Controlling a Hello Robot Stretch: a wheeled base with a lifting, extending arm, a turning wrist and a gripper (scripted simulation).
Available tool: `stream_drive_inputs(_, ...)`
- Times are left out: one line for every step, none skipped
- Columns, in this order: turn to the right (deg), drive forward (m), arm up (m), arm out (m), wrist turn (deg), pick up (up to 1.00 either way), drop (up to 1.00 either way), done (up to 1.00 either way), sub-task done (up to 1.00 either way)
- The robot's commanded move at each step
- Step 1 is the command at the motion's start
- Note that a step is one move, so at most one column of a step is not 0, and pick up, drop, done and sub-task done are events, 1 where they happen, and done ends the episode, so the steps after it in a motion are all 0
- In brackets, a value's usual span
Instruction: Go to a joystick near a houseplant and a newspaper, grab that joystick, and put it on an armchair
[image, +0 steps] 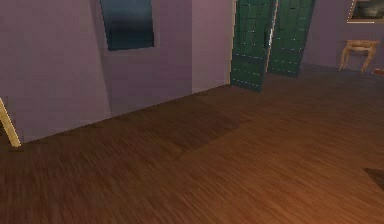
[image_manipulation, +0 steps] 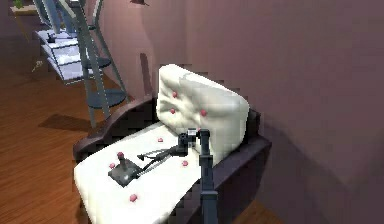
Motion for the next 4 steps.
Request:
stream_drive_inputs(0.0,0.0,0.0,0.0,0.0,0.0,1.0,0.0,0.0)
stream_drive_inputs(0.0,0.0,0.1,0.0,0.0,0.0,0.0,0.0,0.0)
stream_drive_inputs(0.0,0.0,0.0,-0.08,0.0,0.0,0.0,0.0,0.0)
stream_drive_inputs(0.0,0.0,0.0,0.0,0.0,0.0,0.0,1.0,0.0)
